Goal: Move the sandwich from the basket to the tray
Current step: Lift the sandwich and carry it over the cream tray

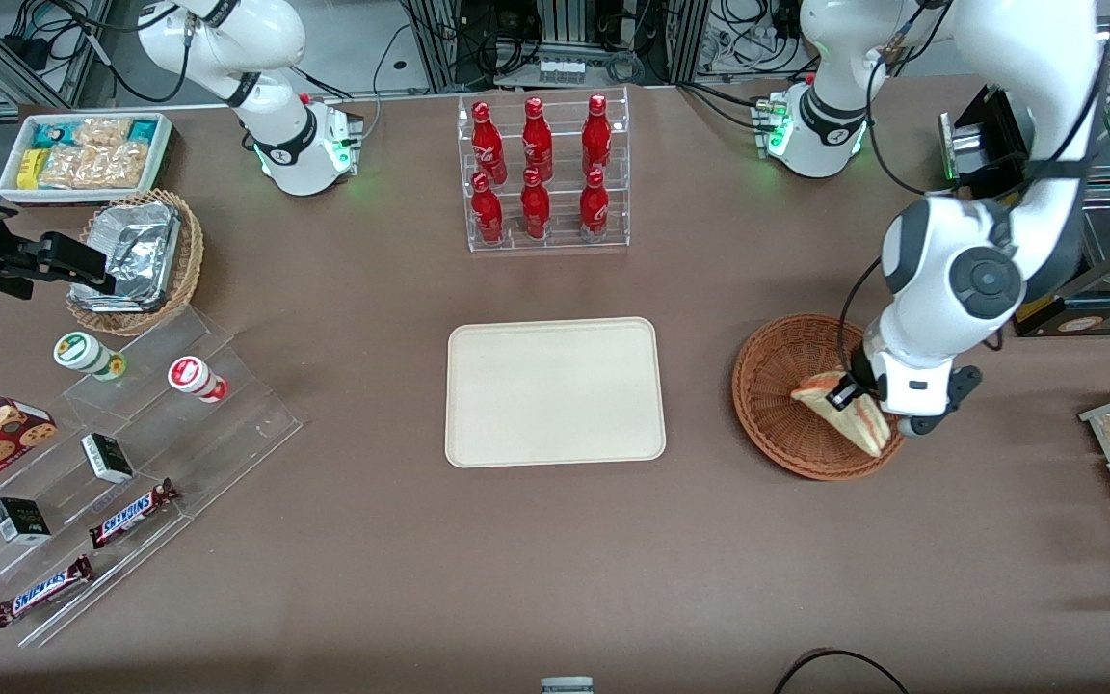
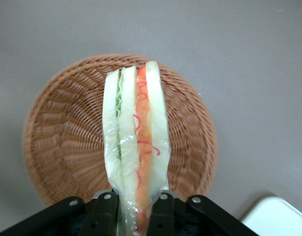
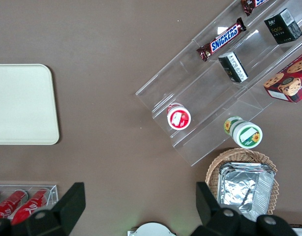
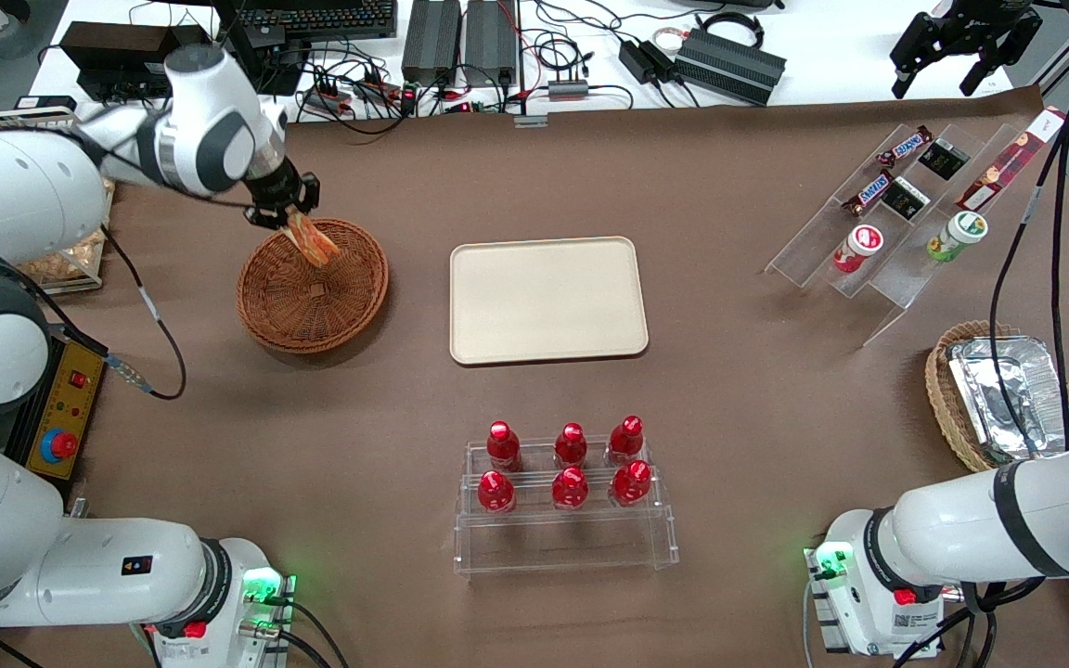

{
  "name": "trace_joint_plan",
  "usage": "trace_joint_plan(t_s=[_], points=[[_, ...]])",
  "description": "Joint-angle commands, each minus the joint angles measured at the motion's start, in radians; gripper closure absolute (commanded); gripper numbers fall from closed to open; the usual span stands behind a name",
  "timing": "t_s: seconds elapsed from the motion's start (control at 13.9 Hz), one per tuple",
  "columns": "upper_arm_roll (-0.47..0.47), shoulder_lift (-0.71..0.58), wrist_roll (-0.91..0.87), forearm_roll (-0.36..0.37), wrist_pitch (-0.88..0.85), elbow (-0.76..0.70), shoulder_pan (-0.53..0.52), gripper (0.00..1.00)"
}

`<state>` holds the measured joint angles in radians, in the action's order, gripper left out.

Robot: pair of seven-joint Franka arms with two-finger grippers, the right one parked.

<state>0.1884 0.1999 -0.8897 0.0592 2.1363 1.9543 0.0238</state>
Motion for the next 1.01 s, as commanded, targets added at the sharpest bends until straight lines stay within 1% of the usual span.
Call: trace_joint_plan(t_s=[0.0,0.22,0.29,0.43,0.86,0.94], points=[[0.006,0.032,-0.029,0.027,-0.169,-0.173,0.095,0.93],[0.006,0.078,-0.037,0.028,-0.194,-0.258,0.233,0.93],[0.006,0.113,-0.038,0.028,-0.194,-0.291,0.279,0.96],[0.006,0.174,-0.040,0.027,-0.193,-0.354,0.352,0.96],[0.008,0.332,-0.037,0.021,-0.174,-0.457,0.504,0.95],[0.008,0.360,-0.031,0.021,-0.164,-0.477,0.521,0.94]])
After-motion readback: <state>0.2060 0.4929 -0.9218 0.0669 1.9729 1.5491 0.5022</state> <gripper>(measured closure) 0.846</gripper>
